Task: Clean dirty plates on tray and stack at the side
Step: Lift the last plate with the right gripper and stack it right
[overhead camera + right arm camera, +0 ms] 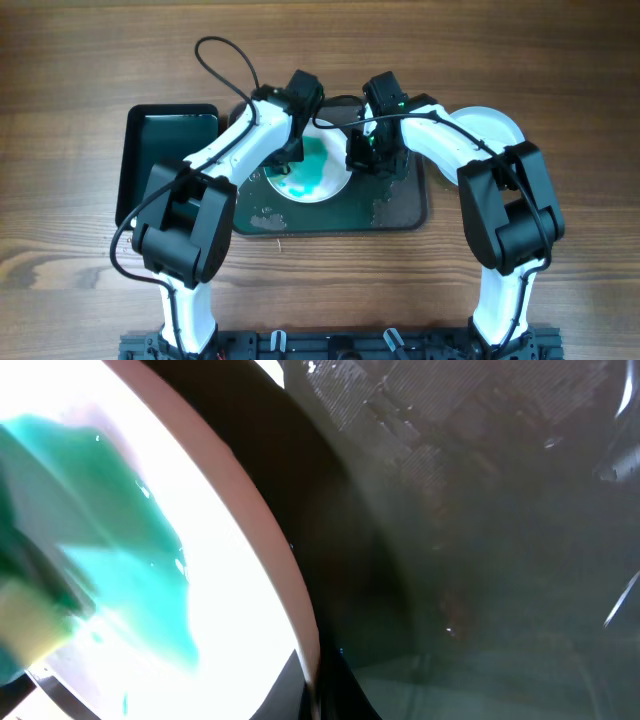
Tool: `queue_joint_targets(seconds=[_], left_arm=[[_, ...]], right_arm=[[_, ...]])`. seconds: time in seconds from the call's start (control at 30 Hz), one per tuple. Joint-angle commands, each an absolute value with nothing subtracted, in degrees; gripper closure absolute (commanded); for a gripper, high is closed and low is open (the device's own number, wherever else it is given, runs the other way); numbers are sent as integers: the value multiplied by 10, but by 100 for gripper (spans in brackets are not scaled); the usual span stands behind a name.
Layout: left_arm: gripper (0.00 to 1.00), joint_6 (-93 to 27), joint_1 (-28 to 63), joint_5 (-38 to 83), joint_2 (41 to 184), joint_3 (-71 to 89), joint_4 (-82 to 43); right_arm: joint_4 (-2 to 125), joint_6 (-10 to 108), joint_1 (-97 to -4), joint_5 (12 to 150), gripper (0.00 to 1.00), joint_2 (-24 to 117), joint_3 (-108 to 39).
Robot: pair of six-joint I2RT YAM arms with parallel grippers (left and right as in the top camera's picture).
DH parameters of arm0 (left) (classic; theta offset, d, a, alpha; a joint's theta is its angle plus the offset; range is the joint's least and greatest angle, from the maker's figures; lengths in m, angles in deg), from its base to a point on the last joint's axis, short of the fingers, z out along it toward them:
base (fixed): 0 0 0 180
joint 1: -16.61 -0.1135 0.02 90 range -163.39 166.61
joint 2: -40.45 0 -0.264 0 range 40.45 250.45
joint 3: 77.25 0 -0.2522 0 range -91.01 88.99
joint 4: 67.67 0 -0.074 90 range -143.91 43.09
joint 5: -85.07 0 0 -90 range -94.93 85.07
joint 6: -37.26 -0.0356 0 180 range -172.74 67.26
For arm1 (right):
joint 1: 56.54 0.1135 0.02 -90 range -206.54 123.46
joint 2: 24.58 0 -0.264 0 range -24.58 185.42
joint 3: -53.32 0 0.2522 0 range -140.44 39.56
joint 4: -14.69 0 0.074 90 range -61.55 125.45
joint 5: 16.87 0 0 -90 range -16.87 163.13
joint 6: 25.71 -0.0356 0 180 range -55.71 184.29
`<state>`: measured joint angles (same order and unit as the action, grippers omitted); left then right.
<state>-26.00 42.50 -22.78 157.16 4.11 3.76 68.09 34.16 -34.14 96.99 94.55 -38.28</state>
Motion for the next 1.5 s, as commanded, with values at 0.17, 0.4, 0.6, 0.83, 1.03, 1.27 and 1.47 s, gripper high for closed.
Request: queue_joint_targets(seconds=[0.17, 0.4, 0.6, 0.83, 1.03, 1.27, 1.47], left_arm=[[96, -240, 360, -106, 1558, -191, 158], [96, -240, 304, -54, 1553, -190, 162], [96, -240, 304, -54, 1553, -190, 162], [96, -240, 304, -54, 1553, -190, 160], [96, -240, 303, -54, 1553, -190, 160], [96, -240, 304, -54, 1553, -190, 160], [96, -239, 304, -54, 1553, -190, 160]], right_arm=[[690, 389, -341, 905, 96, 907, -365], [726, 403, -290, 673, 96, 773, -365], [771, 401, -167, 346, 96, 702, -365], [828, 401, -47, 88, 96, 689, -365], [842, 401, 16, -75, 96, 689, -365], [872, 300, -12, 96, 96, 689, -365], [893, 222, -156, 407, 96, 655, -365]])
